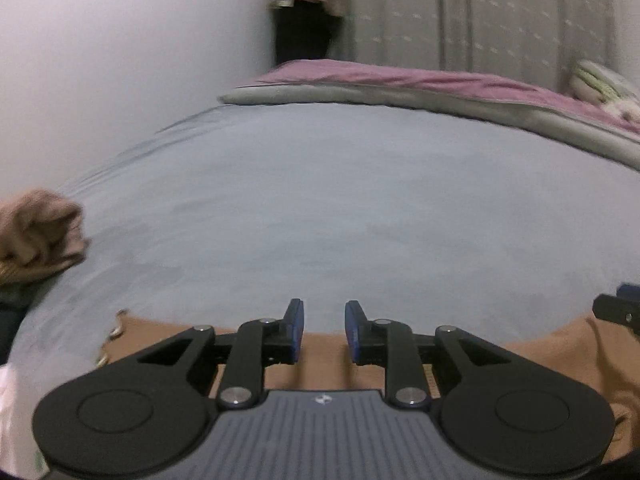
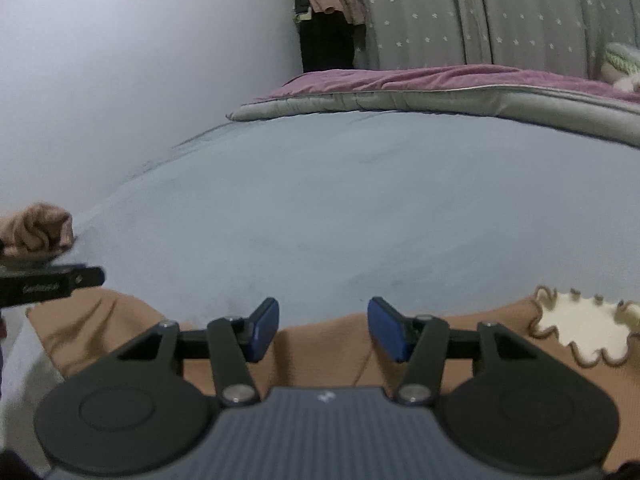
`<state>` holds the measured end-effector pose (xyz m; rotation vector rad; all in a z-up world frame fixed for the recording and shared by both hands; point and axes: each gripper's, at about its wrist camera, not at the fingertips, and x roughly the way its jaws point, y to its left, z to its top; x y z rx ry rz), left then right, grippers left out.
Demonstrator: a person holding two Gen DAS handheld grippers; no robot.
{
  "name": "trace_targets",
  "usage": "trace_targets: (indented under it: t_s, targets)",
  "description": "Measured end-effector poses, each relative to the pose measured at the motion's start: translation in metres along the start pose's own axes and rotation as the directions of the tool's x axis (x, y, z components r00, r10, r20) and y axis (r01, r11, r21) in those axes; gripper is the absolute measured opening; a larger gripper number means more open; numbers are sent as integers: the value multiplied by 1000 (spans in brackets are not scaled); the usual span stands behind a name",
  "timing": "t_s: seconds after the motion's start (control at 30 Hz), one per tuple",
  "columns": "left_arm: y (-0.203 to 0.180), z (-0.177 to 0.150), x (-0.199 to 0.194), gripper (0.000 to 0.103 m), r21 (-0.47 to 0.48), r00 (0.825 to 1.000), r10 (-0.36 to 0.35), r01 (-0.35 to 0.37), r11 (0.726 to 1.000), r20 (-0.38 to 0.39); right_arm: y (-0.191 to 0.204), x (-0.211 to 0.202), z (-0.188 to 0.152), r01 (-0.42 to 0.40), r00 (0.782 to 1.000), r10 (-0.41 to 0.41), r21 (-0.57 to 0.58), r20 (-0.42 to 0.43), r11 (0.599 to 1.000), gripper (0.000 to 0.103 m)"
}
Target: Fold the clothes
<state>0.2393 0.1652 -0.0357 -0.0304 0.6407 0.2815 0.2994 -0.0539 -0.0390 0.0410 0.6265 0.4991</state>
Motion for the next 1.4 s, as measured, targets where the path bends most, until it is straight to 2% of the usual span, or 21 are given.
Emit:
trace_targets:
  t_s: [0.1,0.13,0.43,0.6,0.73,0.93,1.2,1.23,1.27,1.33,1.37,1.4]
  targets:
    - [-2,0,13,26,56,996,-87,87,995,-4,8,4,-1,-3,1000,3,-31,0,1000,50]
    - [-2,-1,16,27,78,995,-96,97,992,-9,10,6,-2,-7,1000,7,-41,0,999,49]
    - [-4,-13,39,32,240,994,-104,108,965,-32,27,25,-12,24,998,-31,-130,-54,991,46]
    - [7,-13,44,32,233,987,-159,160,959,-22,38,28,-17,51,995,-66,-203,-71,978,45]
    - [17,-13,48,32,221,978,-206,204,954,-13,39,28,-17,52,995,-70,-213,-75,976,45]
    - [25,-7,43,34,195,963,-267,270,943,-41,40,19,-13,90,993,-106,-247,-51,965,46]
    - [21,-12,37,38,289,957,-284,291,912,-67,32,28,-14,75,993,-91,-212,-70,974,44]
    - [20,-14,36,38,291,956,-285,291,911,-63,32,29,-16,75,993,-92,-215,-73,974,38]
    - [20,-15,36,36,288,955,-291,295,911,-60,33,30,-17,65,994,-83,-216,-77,974,28]
    - [20,-15,37,34,276,951,-304,307,911,-55,34,29,-19,42,995,-59,-209,-79,977,17]
    - [21,-15,37,31,269,949,-312,314,910,-52,34,29,-21,36,996,-53,-207,-77,978,14]
    - [22,-16,38,22,263,944,-325,327,908,-52,35,28,-22,42,996,-57,-208,-66,977,12]
